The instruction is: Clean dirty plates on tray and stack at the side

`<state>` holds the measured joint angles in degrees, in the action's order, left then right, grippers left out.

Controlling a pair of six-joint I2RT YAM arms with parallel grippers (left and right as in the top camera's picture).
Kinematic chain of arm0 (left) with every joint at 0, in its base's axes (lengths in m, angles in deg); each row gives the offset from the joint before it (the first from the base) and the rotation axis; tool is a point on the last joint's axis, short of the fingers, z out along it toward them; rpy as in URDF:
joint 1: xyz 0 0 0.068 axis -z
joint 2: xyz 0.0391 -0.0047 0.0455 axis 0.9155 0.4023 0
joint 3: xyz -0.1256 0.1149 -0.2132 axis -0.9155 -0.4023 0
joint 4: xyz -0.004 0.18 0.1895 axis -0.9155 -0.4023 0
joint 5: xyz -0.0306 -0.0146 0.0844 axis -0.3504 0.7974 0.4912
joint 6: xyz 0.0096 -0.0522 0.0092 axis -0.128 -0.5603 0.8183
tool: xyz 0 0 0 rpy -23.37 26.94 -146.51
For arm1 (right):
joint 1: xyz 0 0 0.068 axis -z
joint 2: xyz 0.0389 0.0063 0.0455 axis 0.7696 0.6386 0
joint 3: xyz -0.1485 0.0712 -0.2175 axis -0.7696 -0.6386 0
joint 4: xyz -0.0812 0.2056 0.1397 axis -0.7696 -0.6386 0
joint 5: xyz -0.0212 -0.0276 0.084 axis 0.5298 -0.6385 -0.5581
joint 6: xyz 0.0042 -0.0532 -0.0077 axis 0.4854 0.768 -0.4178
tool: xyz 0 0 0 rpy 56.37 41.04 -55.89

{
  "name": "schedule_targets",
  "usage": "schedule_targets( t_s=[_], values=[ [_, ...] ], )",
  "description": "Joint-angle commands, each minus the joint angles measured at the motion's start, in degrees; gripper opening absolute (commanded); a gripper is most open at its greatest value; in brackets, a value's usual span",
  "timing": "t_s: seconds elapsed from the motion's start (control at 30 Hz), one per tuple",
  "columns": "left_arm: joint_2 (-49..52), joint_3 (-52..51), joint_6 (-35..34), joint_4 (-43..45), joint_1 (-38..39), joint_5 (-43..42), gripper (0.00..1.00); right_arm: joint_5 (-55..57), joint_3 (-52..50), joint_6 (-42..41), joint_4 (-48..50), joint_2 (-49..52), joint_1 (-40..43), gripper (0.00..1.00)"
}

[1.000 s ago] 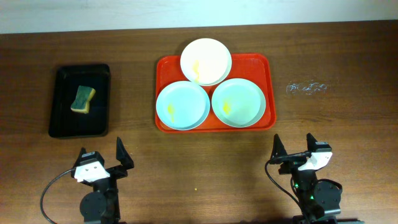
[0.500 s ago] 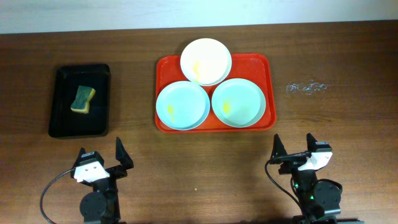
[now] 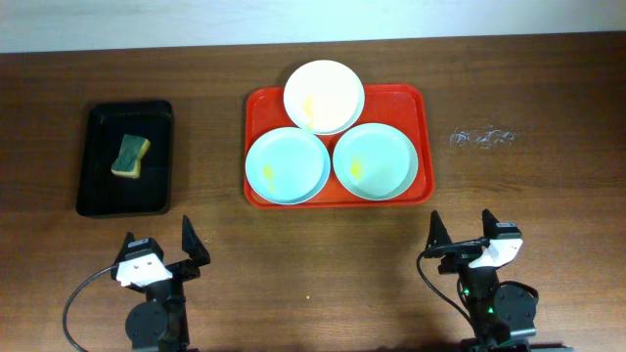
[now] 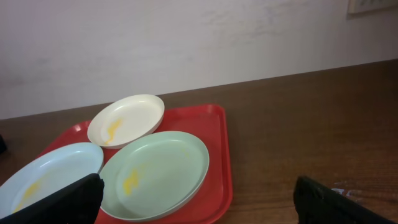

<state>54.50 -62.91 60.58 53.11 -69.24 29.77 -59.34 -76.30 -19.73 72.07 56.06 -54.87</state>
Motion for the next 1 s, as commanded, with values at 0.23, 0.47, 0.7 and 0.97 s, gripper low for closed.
schedule_targets(
  t_s=[0.23,0.47,0.7,0.97],
  values=[
    [0.13,-0.22,-0.48,0.09,0.20,1.03,0.99,0.28,-0.50,0.39,-0.17,-0.39,-0.35,0.99],
    [0.13,-0.22,-0.48,0.09,0.20,1.03,0.99,0.28,-0.50,0.37,-0.17,-0.39,-0.35,0.99],
    [0.13,-0.22,-0.52,0.09,0.20,0.87,0.99,0.28,-0.50,0.39,-0.17,-0.39,-0.35,0.99],
    [0.13,-0.22,-1.16,21.20,0.20,-39.43,0.99,0.28,-0.50,0.39,-0.17,-0.39,-0.35,0.99]
  ],
)
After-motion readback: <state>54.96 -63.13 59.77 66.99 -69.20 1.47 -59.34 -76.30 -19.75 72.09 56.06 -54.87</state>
